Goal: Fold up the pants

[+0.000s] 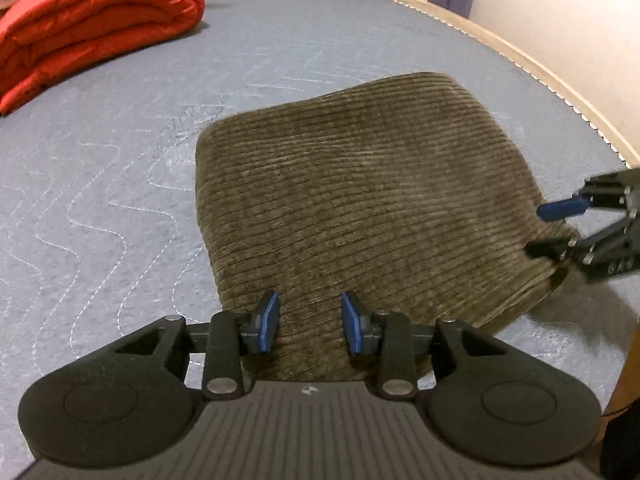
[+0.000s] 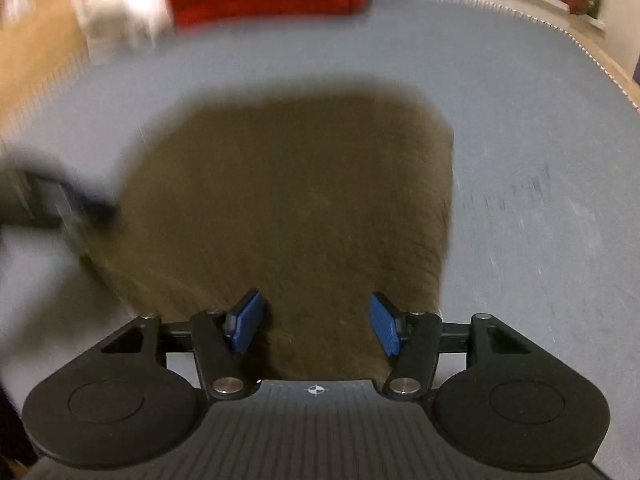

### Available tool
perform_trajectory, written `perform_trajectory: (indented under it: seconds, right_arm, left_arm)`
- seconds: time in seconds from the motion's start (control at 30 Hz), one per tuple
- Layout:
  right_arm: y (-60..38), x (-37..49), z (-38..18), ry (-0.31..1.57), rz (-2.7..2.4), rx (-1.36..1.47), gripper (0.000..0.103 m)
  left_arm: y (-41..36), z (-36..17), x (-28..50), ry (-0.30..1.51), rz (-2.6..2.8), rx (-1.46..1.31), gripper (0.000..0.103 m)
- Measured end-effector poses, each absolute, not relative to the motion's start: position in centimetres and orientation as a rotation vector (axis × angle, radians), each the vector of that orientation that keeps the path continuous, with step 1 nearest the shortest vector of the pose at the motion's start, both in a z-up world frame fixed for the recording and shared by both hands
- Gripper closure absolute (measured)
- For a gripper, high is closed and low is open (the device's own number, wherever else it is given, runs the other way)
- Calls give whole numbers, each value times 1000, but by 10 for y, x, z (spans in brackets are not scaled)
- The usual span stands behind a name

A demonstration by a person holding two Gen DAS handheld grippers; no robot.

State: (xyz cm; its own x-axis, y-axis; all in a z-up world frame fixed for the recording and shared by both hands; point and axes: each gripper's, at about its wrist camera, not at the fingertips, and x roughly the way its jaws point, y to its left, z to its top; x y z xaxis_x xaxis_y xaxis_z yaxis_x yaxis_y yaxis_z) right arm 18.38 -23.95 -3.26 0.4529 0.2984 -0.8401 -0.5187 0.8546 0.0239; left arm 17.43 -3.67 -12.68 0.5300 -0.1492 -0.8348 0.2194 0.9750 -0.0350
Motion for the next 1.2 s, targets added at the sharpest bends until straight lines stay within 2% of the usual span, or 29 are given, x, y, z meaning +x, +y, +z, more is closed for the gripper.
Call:
perform_trajectory:
  seconds: [0.07, 0.1, 0.13, 0.17, 0.2, 0.23, 0.27, 0.3, 0.33, 0.47, 0.5, 0.63, 0.73, 0.83, 0.97, 1.2]
  right_arm:
    - [-239, 177, -34, 948, 497, -257, 42]
    - [-238, 177, -30, 952, 474, -242, 42]
    - [-240, 176, -24, 942, 448, -216, 42]
    - [-241, 173, -15, 917, 425, -185, 42]
    - [-242, 168, -5, 881, 416, -161, 42]
    - [-242, 160, 9, 831, 408, -143, 39]
    - [-241, 151, 22, 769, 392, -134, 36]
    - [-240, 141, 37, 705, 367, -124, 24]
    - [-241, 131, 51, 640, 339, -102, 14]
    - [-250, 94, 91, 488, 274, 38, 3]
    - [-252, 85, 95, 470, 269, 59, 1]
    - [-252, 61, 90, 449, 231, 72, 1]
    - [-251, 55, 58, 459, 203, 56, 1]
    - [-246, 63, 25, 601, 140, 17, 1]
    - [-243, 84, 18, 647, 175, 56, 1]
    - [-240, 111, -4, 763, 122, 131, 1]
  left_arm:
    - [-43, -122, 170, 984, -188, 97, 62]
    - [-45, -122, 169, 975, -166, 101, 56]
    - [-48, -117, 162, 962, -137, 99, 45]
    - [-51, -109, 155, 938, -119, 89, 39]
    - [-53, -101, 147, 909, -110, 83, 26]
    - [-57, -91, 137, 862, -103, 86, 16]
    - [-61, -79, 125, 803, -91, 104, 14]
    - [-64, -69, 116, 761, -75, 119, 12]
    - [-67, -58, 108, 730, -51, 125, 11]
    - [-65, -18, 76, 650, 31, 42, 9]
    - [-63, -12, 69, 643, 57, 13, 2]
    - [-59, -10, 51, 665, 75, -92, 0]
    - [-65, -37, 43, 673, 117, -73, 0]
    - [-72, -68, 56, 903, 65, -100, 0]
    - [-85, -73, 65, 863, 95, -1, 0]
    - [-78, -77, 83, 876, 96, -51, 0]
